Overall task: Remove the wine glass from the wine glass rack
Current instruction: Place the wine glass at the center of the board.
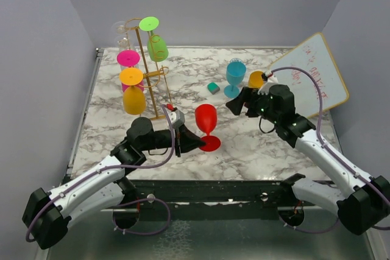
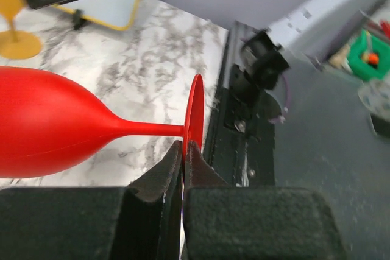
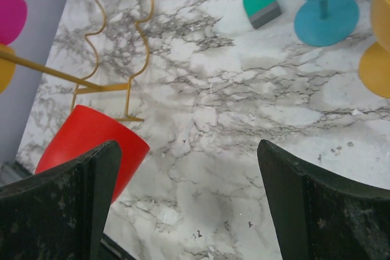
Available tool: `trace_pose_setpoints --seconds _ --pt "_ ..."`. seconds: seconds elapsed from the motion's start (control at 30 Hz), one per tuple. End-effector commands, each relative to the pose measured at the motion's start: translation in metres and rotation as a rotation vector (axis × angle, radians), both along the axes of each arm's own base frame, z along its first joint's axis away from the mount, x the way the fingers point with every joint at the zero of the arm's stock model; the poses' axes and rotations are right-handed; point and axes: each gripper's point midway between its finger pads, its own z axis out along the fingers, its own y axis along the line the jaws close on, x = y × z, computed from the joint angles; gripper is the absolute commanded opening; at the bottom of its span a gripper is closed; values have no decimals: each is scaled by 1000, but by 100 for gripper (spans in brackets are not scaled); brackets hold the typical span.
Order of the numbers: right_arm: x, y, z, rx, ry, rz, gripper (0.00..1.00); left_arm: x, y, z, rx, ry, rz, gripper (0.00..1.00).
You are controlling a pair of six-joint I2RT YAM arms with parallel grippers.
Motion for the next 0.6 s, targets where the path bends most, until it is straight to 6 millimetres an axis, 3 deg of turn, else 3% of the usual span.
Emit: trace_pose_setpoints --seconds 0.0,0.1,0.2,0.37,0.57 --pt "-17 28 14 137 -13 257 99 -57 2 7 -33 -214 -342 0" --pt "-23 30 16 192 7 430 92 -74 5 3 -33 -203 -445 0" --pt "-43 25 40 330 -37 668 93 -84 7 2 -41 -235 -501 0" --pt "-71 30 65 440 -46 872 91 -99 16 6 -90 -464 -571 0" --pt "-85 31 65 467 -26 929 89 -98 16 8 -96 -503 -563 0"
